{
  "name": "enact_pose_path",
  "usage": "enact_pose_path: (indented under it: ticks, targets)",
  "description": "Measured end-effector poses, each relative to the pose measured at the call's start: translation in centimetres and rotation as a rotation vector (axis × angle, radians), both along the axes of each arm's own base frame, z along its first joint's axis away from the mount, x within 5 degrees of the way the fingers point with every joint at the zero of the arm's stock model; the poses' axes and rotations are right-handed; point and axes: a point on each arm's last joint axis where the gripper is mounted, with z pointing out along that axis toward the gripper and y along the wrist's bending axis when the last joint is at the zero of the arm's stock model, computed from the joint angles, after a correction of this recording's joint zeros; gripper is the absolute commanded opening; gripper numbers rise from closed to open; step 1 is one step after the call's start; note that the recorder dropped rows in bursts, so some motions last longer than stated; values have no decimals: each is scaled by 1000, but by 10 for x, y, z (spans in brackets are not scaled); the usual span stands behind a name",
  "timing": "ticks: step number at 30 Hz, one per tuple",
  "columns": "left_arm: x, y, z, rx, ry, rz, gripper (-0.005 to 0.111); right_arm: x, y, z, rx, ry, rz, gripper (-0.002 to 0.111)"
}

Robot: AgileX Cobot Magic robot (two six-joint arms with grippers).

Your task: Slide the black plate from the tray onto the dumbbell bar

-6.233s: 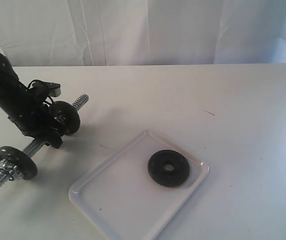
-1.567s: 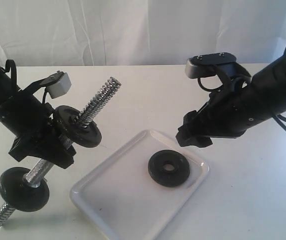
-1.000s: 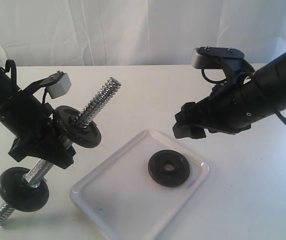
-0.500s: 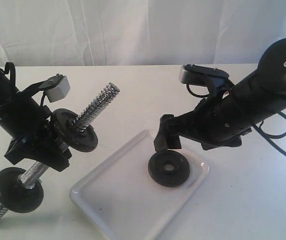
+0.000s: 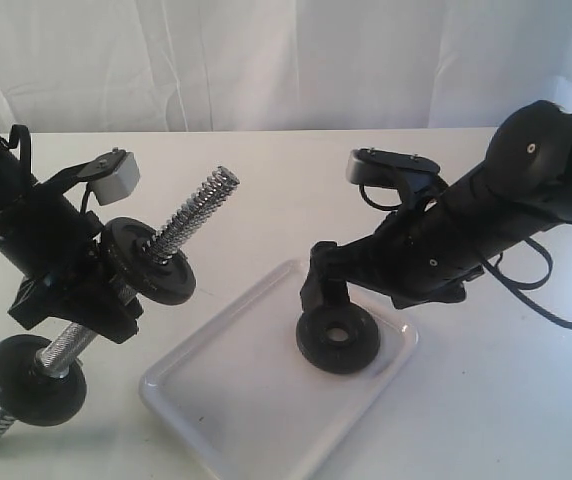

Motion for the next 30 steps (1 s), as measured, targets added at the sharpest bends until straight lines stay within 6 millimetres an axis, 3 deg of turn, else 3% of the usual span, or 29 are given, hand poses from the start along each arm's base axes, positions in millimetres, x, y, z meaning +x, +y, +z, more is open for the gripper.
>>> enact_pose_path:
  ticks: [30]
  targets:
    - [0, 0, 0, 1, 1, 4, 0, 2, 4, 5, 59, 11, -44, 102]
